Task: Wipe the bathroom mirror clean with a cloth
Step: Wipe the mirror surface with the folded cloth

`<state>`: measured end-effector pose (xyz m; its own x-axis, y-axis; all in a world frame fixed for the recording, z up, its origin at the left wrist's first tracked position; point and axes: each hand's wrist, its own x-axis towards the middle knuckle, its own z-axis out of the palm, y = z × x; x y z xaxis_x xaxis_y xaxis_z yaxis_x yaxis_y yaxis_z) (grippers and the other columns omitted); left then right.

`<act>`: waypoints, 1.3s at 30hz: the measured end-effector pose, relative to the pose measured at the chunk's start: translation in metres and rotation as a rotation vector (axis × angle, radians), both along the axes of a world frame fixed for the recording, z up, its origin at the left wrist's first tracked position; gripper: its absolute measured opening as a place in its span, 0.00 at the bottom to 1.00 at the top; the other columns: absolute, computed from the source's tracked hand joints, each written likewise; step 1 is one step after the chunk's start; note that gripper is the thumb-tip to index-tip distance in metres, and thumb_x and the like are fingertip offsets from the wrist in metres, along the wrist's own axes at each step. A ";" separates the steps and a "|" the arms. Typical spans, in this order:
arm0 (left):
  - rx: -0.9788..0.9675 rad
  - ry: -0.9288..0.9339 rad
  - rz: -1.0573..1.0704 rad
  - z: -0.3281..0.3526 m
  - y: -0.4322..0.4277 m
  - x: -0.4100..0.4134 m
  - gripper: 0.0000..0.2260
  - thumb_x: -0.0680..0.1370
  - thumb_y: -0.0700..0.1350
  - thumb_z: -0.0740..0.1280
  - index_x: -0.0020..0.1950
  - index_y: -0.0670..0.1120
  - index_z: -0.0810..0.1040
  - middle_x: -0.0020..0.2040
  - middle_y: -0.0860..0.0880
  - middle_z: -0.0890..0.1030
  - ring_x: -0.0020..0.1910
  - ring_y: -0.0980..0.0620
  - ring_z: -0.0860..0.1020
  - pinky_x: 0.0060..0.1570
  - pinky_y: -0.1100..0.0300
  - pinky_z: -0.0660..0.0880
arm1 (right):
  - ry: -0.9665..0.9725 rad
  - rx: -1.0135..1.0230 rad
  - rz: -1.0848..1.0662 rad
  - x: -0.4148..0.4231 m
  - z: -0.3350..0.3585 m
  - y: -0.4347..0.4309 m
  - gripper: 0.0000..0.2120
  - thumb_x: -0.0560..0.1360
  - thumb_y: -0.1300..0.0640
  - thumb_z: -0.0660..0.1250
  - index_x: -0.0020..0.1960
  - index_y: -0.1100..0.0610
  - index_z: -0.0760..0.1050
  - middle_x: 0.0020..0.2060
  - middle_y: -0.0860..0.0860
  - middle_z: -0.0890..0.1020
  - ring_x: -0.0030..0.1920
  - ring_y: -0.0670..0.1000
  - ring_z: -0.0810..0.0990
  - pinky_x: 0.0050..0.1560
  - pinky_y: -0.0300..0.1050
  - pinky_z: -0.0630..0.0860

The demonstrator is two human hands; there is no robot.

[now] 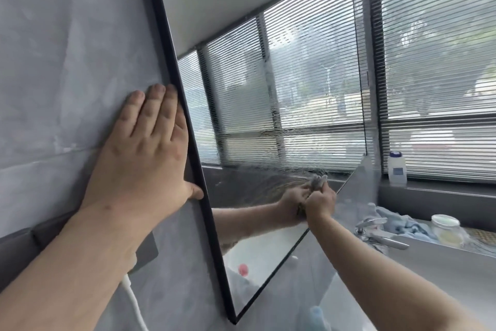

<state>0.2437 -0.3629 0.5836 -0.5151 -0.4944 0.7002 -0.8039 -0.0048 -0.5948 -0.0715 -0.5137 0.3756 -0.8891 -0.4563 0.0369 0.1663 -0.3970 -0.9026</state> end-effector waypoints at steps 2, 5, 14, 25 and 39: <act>0.001 0.019 -0.023 -0.001 -0.002 0.001 0.64 0.55 0.76 0.69 0.74 0.31 0.62 0.77 0.33 0.59 0.78 0.37 0.56 0.77 0.42 0.48 | -0.095 0.041 0.057 -0.016 -0.003 -0.004 0.17 0.75 0.67 0.60 0.59 0.59 0.80 0.50 0.54 0.81 0.55 0.57 0.80 0.58 0.44 0.73; 0.000 0.037 -0.061 -0.002 -0.005 0.001 0.63 0.53 0.74 0.73 0.71 0.29 0.66 0.76 0.32 0.62 0.76 0.35 0.59 0.77 0.40 0.51 | -0.313 -0.114 0.029 -0.034 0.009 -0.013 0.17 0.78 0.69 0.60 0.65 0.62 0.77 0.54 0.54 0.79 0.58 0.53 0.78 0.60 0.40 0.75; -0.004 0.043 -0.064 -0.002 -0.006 0.002 0.63 0.53 0.75 0.71 0.72 0.29 0.64 0.76 0.33 0.62 0.77 0.36 0.59 0.77 0.41 0.51 | -0.074 -0.228 0.156 -0.057 0.075 -0.035 0.17 0.69 0.67 0.58 0.46 0.54 0.83 0.45 0.55 0.83 0.49 0.55 0.83 0.48 0.46 0.81; -0.011 0.079 -0.140 -0.003 -0.008 0.002 0.64 0.50 0.71 0.76 0.71 0.28 0.64 0.75 0.32 0.63 0.76 0.35 0.60 0.77 0.41 0.51 | 0.253 0.015 0.144 -0.094 0.005 -0.056 0.15 0.69 0.55 0.66 0.55 0.52 0.80 0.47 0.49 0.84 0.49 0.53 0.83 0.58 0.57 0.80; -0.046 0.105 -0.164 -0.004 -0.015 0.001 0.64 0.48 0.69 0.79 0.70 0.28 0.65 0.74 0.31 0.64 0.75 0.34 0.61 0.77 0.43 0.49 | -0.223 -0.383 0.251 -0.083 0.091 -0.028 0.14 0.83 0.62 0.57 0.50 0.58 0.82 0.50 0.52 0.84 0.50 0.48 0.82 0.52 0.39 0.81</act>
